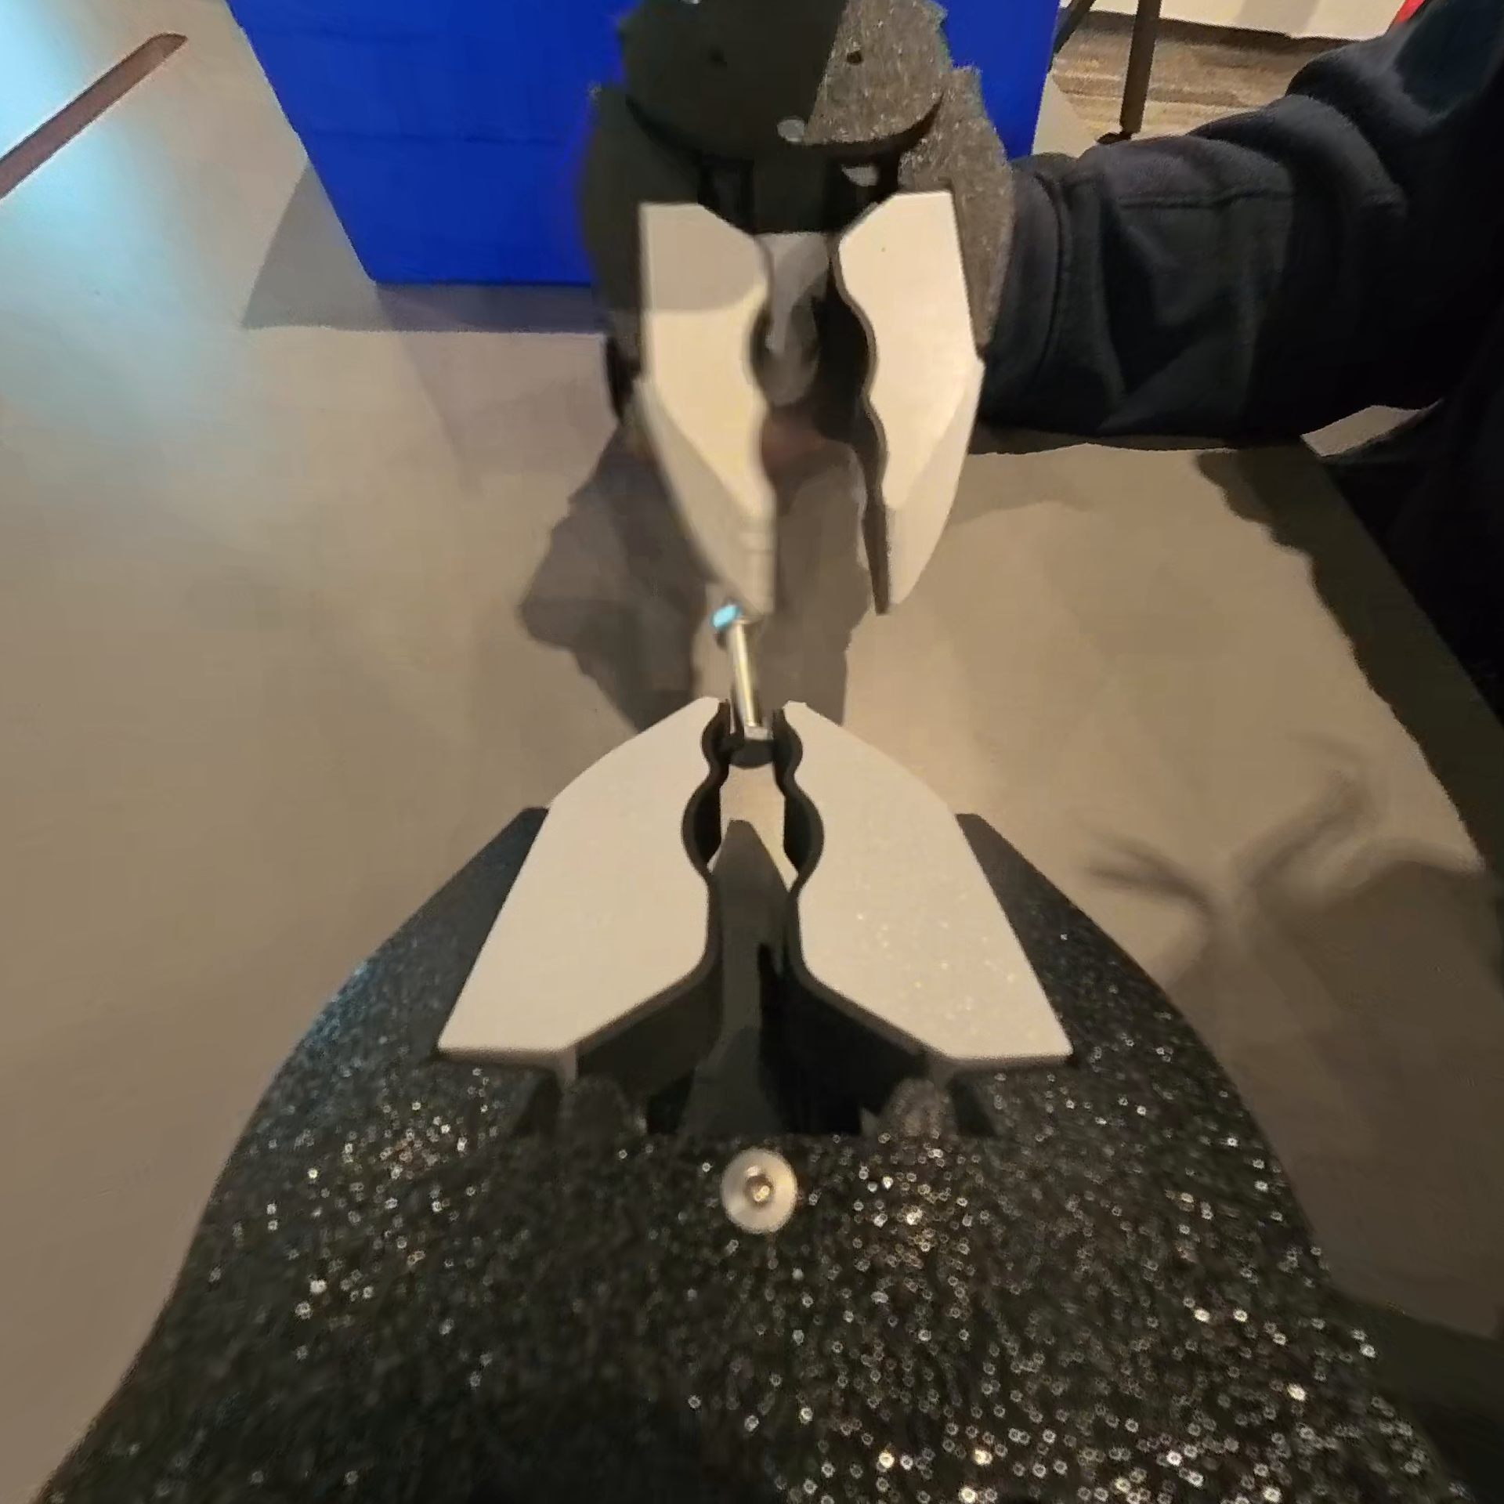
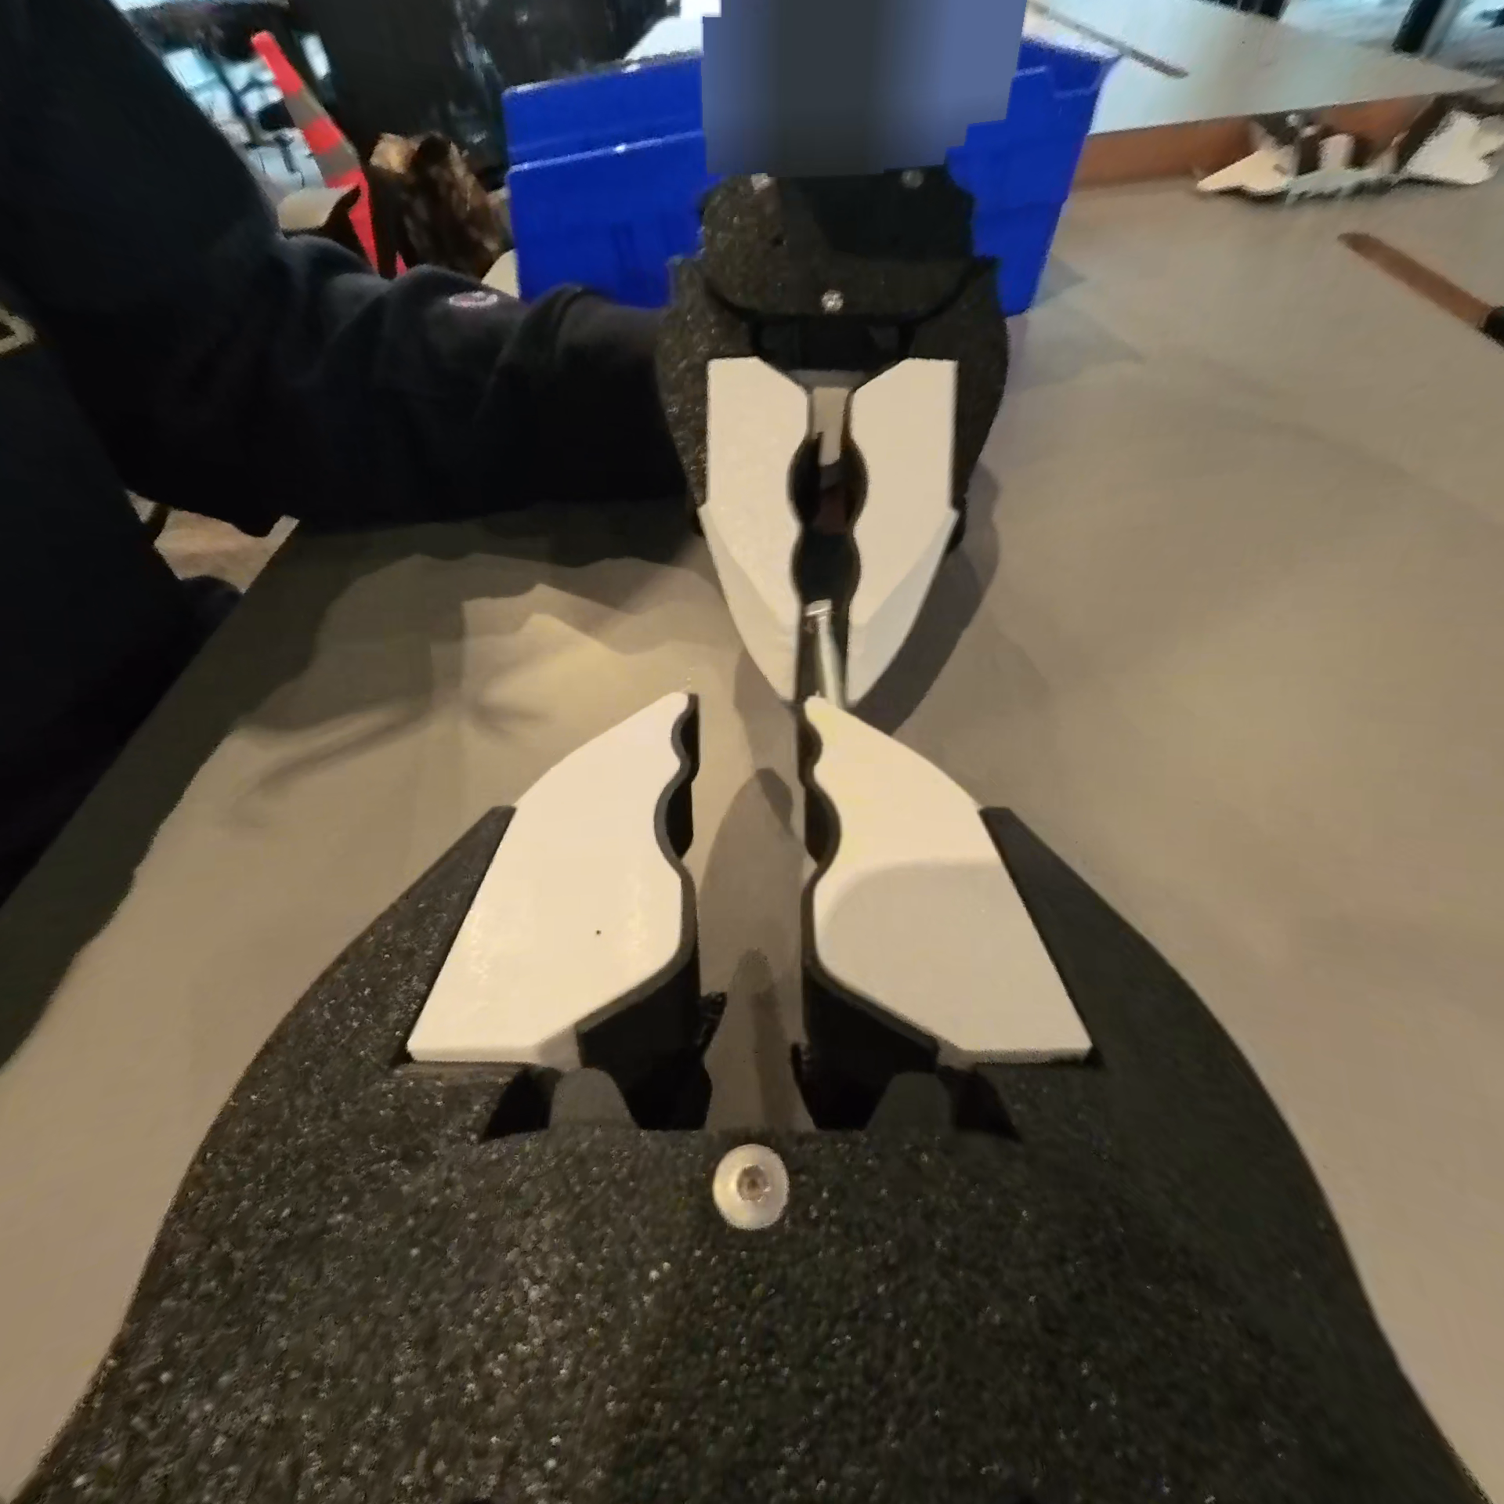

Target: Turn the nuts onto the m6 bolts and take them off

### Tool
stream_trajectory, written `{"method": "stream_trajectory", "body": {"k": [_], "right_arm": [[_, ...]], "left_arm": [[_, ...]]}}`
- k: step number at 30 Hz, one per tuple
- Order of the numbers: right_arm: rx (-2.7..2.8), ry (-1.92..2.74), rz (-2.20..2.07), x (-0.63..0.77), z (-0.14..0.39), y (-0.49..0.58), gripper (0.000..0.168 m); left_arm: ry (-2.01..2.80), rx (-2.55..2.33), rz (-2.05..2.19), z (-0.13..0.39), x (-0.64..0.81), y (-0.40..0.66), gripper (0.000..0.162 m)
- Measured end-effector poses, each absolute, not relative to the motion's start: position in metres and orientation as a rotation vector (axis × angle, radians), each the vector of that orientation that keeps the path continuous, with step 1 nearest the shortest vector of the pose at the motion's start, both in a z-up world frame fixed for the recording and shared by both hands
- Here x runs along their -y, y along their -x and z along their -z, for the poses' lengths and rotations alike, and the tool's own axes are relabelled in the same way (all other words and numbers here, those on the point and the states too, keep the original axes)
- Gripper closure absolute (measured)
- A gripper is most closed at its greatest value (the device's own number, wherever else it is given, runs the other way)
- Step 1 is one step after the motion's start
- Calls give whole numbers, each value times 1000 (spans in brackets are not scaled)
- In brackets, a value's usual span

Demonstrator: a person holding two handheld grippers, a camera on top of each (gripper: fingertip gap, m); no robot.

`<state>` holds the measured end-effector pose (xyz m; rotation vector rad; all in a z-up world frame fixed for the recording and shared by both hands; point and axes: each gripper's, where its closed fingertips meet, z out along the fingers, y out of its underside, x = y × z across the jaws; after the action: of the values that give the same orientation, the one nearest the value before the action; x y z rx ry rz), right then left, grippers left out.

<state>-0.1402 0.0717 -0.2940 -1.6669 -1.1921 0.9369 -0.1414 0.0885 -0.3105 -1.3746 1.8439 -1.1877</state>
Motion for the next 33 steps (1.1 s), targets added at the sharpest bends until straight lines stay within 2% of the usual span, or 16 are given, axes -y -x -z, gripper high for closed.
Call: {"method": "stream_trajectory", "body": {"k": [3, 7, 10, 11, 13, 14, 18, 24, 25, 27, 28, 33], "right_arm": [[1200, 1660, -963, -68, 293, 140, 146], [1122, 1631, -951, -77, 286, 137, 134], [1114, 1642, -926, -80, 287, 138, 132], [1129, 1643, -929, -79, 288, 139, 133], [1186, 1639, -984, -69, 290, 141, 153], [1194, 1647, -1015, -66, 290, 141, 154], [1116, 1640, -1010, -74, 285, 137, 135], [1158, 1682, -920, -77, 294, 141, 132], [1166, 1679, -921, -76, 294, 141, 133], [1201, 1649, -994, -67, 292, 141, 149], [1193, 1647, -1016, -66, 290, 141, 149], [1122, 1662, -963, -77, 289, 138, 132]], "left_arm": [[1374, -1840, 1194, 310, -89, 141, 152], [1378, -1844, 1190, 311, -89, 141, 152], [1378, -1844, 1190, 311, -89, 141, 152], [1378, -1842, 1192, 310, -89, 142, 152], [1378, -1839, 1196, 310, -89, 142, 152], [1378, -1840, 1196, 310, -89, 142, 152], [1379, -1847, 1192, 311, -88, 142, 152], [1376, -1847, 1194, 311, -88, 142, 152], [1375, -1849, 1194, 311, -88, 142, 152], [1380, -1851, 1189, 311, -88, 142, 152], [1379, -1850, 1192, 311, -88, 142, 152], [1378, -1847, 1199, 310, -88, 142, 152]]}}
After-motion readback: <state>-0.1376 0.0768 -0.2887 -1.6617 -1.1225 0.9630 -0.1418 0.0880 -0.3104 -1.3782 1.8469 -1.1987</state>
